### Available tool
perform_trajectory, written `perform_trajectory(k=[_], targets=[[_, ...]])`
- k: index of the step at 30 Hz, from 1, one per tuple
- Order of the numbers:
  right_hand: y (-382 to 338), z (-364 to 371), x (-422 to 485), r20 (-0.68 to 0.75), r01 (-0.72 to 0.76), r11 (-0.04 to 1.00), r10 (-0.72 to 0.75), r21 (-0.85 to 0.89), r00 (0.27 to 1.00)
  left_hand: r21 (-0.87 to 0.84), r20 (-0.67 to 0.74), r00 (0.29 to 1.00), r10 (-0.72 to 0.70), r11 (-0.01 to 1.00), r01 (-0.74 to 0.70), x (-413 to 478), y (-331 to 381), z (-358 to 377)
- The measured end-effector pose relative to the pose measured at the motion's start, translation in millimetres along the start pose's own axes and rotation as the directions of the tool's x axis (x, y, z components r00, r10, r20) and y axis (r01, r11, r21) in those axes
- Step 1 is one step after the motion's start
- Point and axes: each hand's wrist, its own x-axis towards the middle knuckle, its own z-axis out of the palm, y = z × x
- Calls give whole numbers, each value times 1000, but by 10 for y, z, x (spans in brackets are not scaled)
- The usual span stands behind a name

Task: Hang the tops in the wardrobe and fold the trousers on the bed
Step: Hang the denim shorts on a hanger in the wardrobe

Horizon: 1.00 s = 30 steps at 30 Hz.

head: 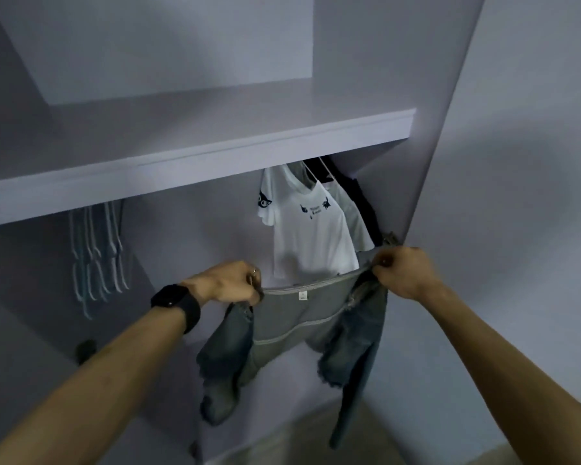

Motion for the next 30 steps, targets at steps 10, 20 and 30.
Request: perform_trajectory(k=[10, 20, 30], targets=[[56, 710, 493, 325, 188, 976, -144, -106, 935, 367, -142, 982, -123, 915, 167, -94, -715, 302], [-186, 1085, 967, 239, 224, 934, -293, 279, 926, -290, -353, 763, -542, 838, 461, -546, -680, 707], [-263, 1252, 927, 210, 266, 925, -327, 271, 921, 58, -391, 652, -650, 689, 722, -1111, -291, 1107]])
